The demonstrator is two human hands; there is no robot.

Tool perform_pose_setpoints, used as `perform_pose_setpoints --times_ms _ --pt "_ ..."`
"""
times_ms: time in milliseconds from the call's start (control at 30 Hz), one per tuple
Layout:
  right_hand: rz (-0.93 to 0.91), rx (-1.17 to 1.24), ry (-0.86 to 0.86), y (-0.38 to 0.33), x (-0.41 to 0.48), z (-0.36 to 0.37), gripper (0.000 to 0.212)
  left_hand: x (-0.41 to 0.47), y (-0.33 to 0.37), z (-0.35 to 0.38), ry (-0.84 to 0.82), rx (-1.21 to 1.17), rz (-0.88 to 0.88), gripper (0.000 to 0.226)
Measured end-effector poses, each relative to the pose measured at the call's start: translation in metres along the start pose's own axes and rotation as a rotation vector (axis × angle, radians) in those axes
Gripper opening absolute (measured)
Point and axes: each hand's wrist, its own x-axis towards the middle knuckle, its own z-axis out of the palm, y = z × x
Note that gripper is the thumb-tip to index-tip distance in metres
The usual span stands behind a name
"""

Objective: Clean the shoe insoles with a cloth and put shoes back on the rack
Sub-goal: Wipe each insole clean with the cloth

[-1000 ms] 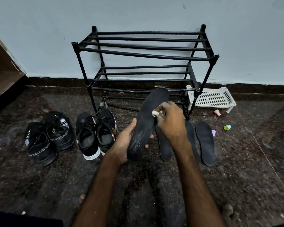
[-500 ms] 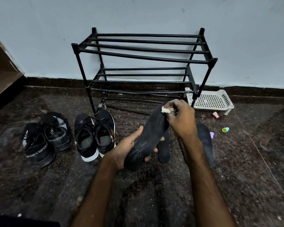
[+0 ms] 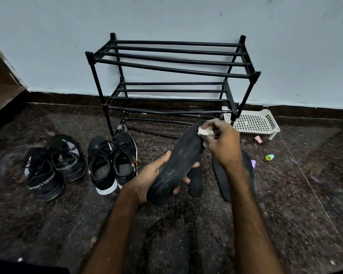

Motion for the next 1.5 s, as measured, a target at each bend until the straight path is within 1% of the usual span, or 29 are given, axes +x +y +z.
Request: perform_pose_setpoints --times_ms 67,100,133,167,267,300,333,367,433,467,500,533,567,633,700,833,967,1033,1100,1133,1200,1267,1333,1433,1500 --pt "-0.006 0.103 -0.333 -0.004 -0.009 -0.003 0.020 0.002 -0.001 0.002 0.075 -0.011 -0.003 0.058" --pt "-0.012 0.116 -0.463 -0.007 -0.012 -0.003 0.018 0.003 -0.001 0.001 0.105 -0.002 0.000 0.057" --pt "-0.022 0.105 -0.498 -0.007 -0.013 -0.002 0.017 0.003 -0.002 0.002 0.122 0.010 0.000 0.057" --pt "-0.027 0.074 -0.431 -0.006 -0.013 0.000 0.018 0.004 -0.002 0.002 0.121 0.017 -0.003 0.056" --pt "0.007 -0.116 -0.015 0.001 -0.005 0.005 0.028 0.005 -0.003 0.000 0.038 0.036 0.000 0.056" --pt "0.038 -0.134 0.072 0.001 -0.004 0.006 0.030 0.004 -0.003 0.000 0.037 0.037 -0.007 0.056" --pt "0.057 -0.105 0.087 0.000 -0.003 0.006 0.029 0.004 -0.002 0.001 0.057 0.030 -0.018 0.056" --pt "0.057 -0.042 0.025 -0.001 -0.004 0.006 0.027 0.003 -0.001 0.002 0.087 0.011 -0.021 0.056" --pt "0.028 0.075 -0.260 -0.012 -0.010 0.008 0.022 0.005 -0.001 0.003 0.140 -0.016 0.002 0.054" --pt "-0.008 0.084 -0.389 -0.019 -0.014 0.009 0.021 0.006 -0.002 0.003 0.157 -0.018 0.011 0.053" --pt "-0.045 0.082 -0.441 -0.023 -0.016 0.013 0.019 0.007 -0.003 0.004 0.173 -0.021 0.019 0.053" --pt "-0.065 0.079 -0.406 -0.024 -0.017 0.018 0.018 0.008 -0.003 0.004 0.189 -0.030 0.023 0.052" --pt "-0.063 0.061 -0.312 -0.022 -0.016 0.023 0.019 0.008 -0.003 0.004 0.200 -0.038 0.019 0.053" --pt "-0.031 -0.034 -0.070 -0.018 -0.012 0.031 0.022 0.006 -0.003 0.004 0.205 -0.029 0.003 0.054" --pt "0.023 -0.095 0.094 -0.017 -0.012 0.034 0.023 0.004 -0.002 0.004 0.179 -0.012 -0.009 0.056" --pt "0.123 -0.113 0.225 -0.008 -0.010 0.023 0.023 -0.003 0.002 0.005 0.111 0.051 -0.064 0.060" --pt "0.170 -0.110 0.355 0.006 -0.007 0.006 0.025 -0.011 0.007 0.001 0.120 0.111 -0.096 0.058" --pt "0.158 -0.065 0.443 0.009 -0.007 0.004 0.025 -0.012 0.007 -0.003 0.145 0.097 -0.091 0.055" --pt "0.136 0.057 0.499 0.009 -0.006 0.006 0.024 -0.009 0.005 -0.006 0.179 0.077 -0.065 0.054" --pt "0.139 0.144 0.487 0.008 -0.006 0.008 0.023 -0.007 0.004 -0.008 0.206 0.070 -0.048 0.054" --pt "0.194 0.329 0.386 0.006 -0.007 0.015 0.025 -0.002 0.001 -0.010 0.271 0.020 -0.008 0.056" --pt "0.246 0.403 0.262 0.005 -0.010 0.022 0.026 0.005 -0.001 -0.012 0.312 -0.090 0.058 0.058" --pt "0.233 0.357 0.123 0.002 -0.014 0.028 0.022 0.011 -0.002 -0.018 0.332 -0.228 0.142 0.060" --pt "0.136 0.292 -0.045 -0.017 -0.019 0.039 0.018 0.016 -0.002 -0.020 0.380 -0.365 0.232 0.059" --pt "0.058 0.169 -0.119 -0.033 -0.023 0.050 0.018 0.019 -0.002 -0.016 0.397 -0.443 0.292 0.059"
